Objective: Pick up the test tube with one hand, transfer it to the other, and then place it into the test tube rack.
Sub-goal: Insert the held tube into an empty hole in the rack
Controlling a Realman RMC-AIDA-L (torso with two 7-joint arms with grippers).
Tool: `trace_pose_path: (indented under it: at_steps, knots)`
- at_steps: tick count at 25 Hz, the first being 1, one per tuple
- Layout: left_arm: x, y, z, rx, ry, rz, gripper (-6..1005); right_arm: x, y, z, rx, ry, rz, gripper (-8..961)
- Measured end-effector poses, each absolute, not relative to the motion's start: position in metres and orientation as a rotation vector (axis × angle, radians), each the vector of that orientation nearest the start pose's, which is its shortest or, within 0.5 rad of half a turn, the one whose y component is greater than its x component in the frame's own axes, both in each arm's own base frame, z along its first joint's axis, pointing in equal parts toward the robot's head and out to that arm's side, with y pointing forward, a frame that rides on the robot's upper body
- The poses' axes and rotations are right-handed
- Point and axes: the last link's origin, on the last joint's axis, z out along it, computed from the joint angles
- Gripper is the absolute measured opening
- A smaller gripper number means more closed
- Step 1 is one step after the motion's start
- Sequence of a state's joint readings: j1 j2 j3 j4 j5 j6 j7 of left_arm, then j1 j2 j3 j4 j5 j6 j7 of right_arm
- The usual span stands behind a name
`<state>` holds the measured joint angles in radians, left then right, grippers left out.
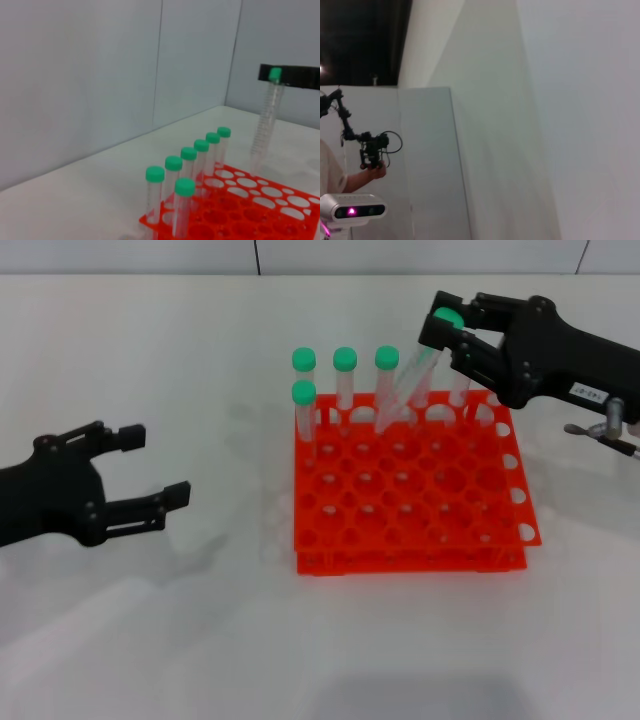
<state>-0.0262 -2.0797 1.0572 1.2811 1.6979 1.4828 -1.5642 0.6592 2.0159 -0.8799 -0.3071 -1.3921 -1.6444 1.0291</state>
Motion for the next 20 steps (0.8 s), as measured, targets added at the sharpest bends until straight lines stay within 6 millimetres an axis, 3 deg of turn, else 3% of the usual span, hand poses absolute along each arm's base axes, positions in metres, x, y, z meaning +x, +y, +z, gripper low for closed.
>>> trace_pose_path:
  at_steps: [6, 20]
  knots:
    - [-0.299, 0.249, 0.050, -2.534, -0.568, -0.585, 880, 0.187, 0.362, -0.001, -2.566, 0.221, 1.235, 264]
    - [-0.308, 0.249, 0.043, -2.521, -0.596, -0.585, 879, 0.166, 0.386, -0.029, -2.573, 0.252, 1.080, 266]
